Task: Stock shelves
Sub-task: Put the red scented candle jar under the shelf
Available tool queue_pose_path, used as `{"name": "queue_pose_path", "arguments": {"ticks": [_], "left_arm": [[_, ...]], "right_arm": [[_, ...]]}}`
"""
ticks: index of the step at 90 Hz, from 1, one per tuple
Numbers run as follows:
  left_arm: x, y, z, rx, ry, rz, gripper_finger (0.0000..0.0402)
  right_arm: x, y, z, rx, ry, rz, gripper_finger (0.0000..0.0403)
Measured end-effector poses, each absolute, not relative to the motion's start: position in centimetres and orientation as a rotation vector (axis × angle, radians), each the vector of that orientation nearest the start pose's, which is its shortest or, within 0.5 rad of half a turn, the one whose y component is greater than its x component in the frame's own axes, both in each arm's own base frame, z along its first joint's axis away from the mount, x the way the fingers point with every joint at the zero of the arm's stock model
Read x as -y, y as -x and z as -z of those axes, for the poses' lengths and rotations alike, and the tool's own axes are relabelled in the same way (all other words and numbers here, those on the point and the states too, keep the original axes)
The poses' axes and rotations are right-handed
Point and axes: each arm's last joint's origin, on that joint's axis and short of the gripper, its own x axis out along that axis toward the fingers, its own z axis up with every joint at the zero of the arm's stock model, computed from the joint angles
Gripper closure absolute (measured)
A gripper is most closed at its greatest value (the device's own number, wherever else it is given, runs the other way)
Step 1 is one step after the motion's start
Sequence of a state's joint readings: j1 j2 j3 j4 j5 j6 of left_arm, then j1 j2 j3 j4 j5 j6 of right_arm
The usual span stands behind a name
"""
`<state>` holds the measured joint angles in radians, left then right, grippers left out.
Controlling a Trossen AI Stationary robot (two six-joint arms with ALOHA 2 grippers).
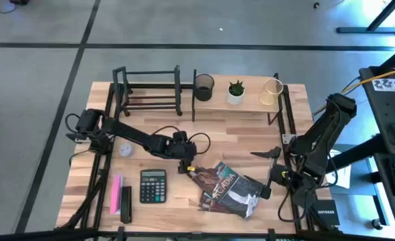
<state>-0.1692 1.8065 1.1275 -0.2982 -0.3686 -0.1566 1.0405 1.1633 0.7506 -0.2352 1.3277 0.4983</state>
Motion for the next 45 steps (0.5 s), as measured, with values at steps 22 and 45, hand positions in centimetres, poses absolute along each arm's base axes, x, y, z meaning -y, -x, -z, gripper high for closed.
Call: {"name": "queue_pose_path", "arguments": {"ticks": [22, 45], "left_arm": [[4.3, -37.2, -19.5, -0.862, -0.122, -0.278, 0.0204], [3.8, -36.7, -19.5, -0.977, -0.122, -0.253, 0.0168]], "right_arm": [[-17.9, -13.7, -25.8, -0.164, 0.113, 0.327, 0.0004], [-17.9, -13.7, -25.7, -0.170, 0.115, 0.320, 0.0004]]}}
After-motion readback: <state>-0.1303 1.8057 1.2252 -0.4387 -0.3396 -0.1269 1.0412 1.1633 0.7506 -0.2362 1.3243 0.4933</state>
